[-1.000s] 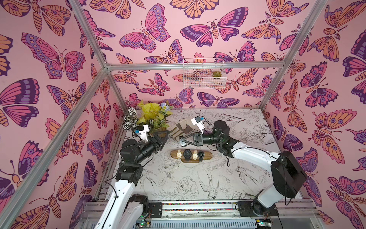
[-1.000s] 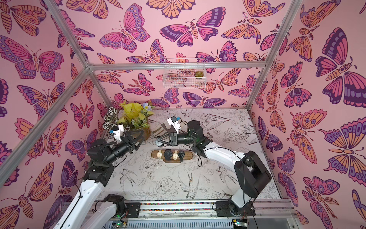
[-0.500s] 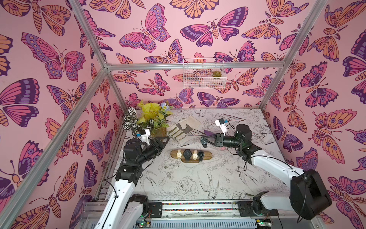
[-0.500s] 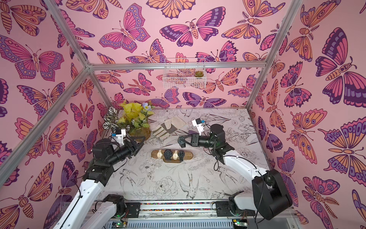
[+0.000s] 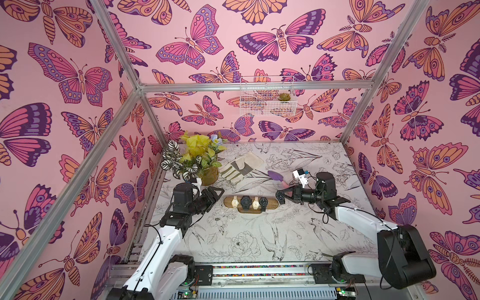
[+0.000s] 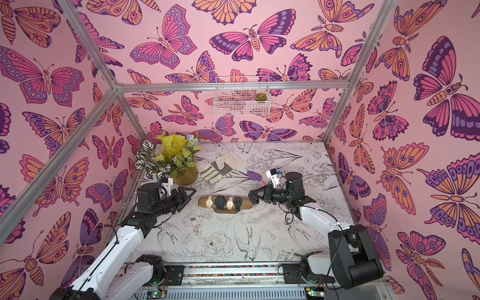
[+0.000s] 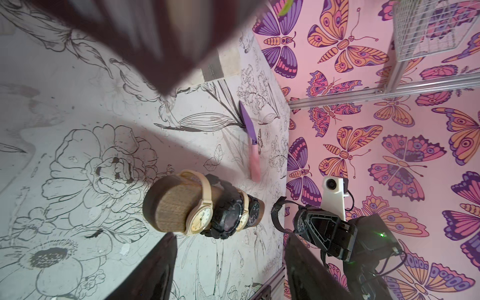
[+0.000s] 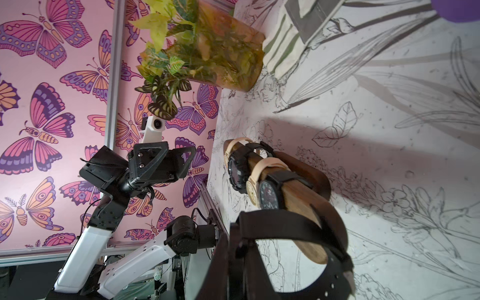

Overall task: Place watch on stand
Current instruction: Place the watch on the stand.

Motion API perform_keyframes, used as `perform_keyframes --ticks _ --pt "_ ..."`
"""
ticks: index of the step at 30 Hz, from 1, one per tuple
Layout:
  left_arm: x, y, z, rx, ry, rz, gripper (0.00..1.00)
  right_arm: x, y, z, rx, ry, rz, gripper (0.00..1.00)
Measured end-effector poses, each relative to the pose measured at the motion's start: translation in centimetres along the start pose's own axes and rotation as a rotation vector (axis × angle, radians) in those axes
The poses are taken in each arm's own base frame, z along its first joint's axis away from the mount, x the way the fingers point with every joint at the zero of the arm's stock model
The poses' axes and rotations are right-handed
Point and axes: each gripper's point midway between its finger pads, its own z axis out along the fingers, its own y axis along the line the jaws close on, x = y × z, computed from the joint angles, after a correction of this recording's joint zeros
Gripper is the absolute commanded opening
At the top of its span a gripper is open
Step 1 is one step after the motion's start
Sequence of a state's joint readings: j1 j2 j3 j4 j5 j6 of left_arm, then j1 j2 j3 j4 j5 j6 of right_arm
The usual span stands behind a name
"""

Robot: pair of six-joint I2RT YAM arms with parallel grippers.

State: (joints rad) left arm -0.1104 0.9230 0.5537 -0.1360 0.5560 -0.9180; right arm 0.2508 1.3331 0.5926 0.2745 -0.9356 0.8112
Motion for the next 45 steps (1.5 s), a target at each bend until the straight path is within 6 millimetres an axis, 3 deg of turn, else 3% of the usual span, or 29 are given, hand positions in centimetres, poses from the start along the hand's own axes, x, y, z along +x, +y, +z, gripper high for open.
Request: perform_keyframes --ticks 6,25,45 --pt "-0.1 1.5 0.8 -0.051 0.003 0.007 0.69 0.5 -1.4 0.4 0.02 0.018 0.037 0.08" --pt "0.0 3.7 2.7 -0.093 0.033 -0.01 0.69 1.8 -2.3 3.3 0.024 0.069 0.04 0.08" --pt "0.6 4.3 3.4 -0.096 0.051 -0.01 0.68 2.4 -2.6 3.8 0.03 0.079 0.051 0.08"
